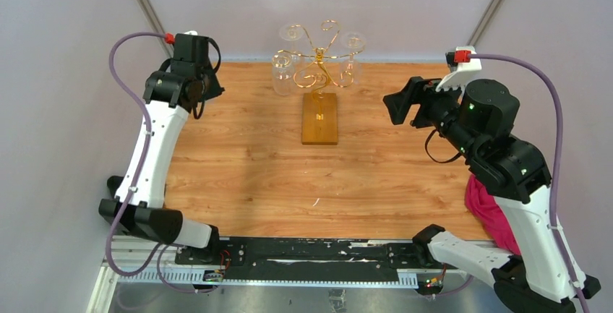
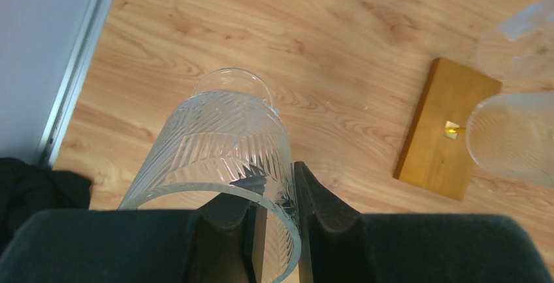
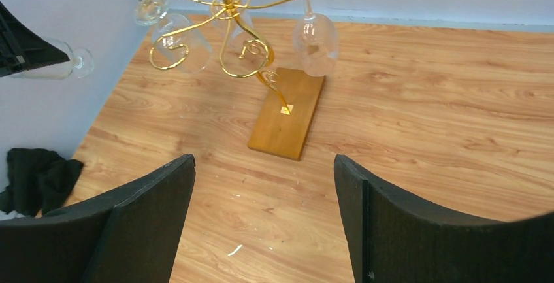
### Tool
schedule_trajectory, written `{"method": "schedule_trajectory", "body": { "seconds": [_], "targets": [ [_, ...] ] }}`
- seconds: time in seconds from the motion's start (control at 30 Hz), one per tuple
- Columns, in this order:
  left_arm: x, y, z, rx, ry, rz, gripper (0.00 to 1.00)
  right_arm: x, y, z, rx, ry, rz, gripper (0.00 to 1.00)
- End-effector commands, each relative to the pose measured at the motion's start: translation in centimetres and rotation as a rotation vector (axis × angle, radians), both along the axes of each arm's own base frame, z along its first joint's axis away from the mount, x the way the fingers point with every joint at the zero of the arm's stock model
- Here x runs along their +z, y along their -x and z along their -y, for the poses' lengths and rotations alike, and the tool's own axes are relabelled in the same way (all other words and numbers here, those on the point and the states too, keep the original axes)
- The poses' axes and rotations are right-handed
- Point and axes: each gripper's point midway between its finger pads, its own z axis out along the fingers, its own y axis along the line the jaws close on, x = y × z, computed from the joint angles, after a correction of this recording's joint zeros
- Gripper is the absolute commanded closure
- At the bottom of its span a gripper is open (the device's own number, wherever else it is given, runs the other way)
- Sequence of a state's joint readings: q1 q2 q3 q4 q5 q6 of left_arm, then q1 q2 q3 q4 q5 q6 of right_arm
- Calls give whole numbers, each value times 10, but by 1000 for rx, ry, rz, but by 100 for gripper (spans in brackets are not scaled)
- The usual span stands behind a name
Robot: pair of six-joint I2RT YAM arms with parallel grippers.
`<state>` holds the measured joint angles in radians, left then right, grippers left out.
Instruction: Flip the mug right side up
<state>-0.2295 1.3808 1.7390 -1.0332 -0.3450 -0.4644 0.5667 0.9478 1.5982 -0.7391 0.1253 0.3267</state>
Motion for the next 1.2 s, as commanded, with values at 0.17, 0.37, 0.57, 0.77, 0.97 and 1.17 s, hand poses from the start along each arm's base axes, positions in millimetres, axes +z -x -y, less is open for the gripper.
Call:
{"method": "schedule_trajectory", "body": {
  "seconds": [0.17,0.37,0.57,0.77,0.97,1.17],
  "targets": [
    [-71,-58,2,-73,81,-180,100,-23,-19,6,-55,109,-52,16],
    [-116,-93,0,-96,118,-283,100,-39,-35,1,-36,97,-106,16],
    [-151,-112,-15,-79,102,-358,100,-54,-53,4,-5,23,-163,16],
    [-185,-116,-34,-39,99,-433,100,-62,-61,2,13,5,-174,16],
    [-208,-114,-61,24,76,-485,100,-66,-65,3,9,6,-182,14],
    [-224,-114,-80,56,95,-507,100,-71,-66,2,11,2,-189,13]
  ]
}}
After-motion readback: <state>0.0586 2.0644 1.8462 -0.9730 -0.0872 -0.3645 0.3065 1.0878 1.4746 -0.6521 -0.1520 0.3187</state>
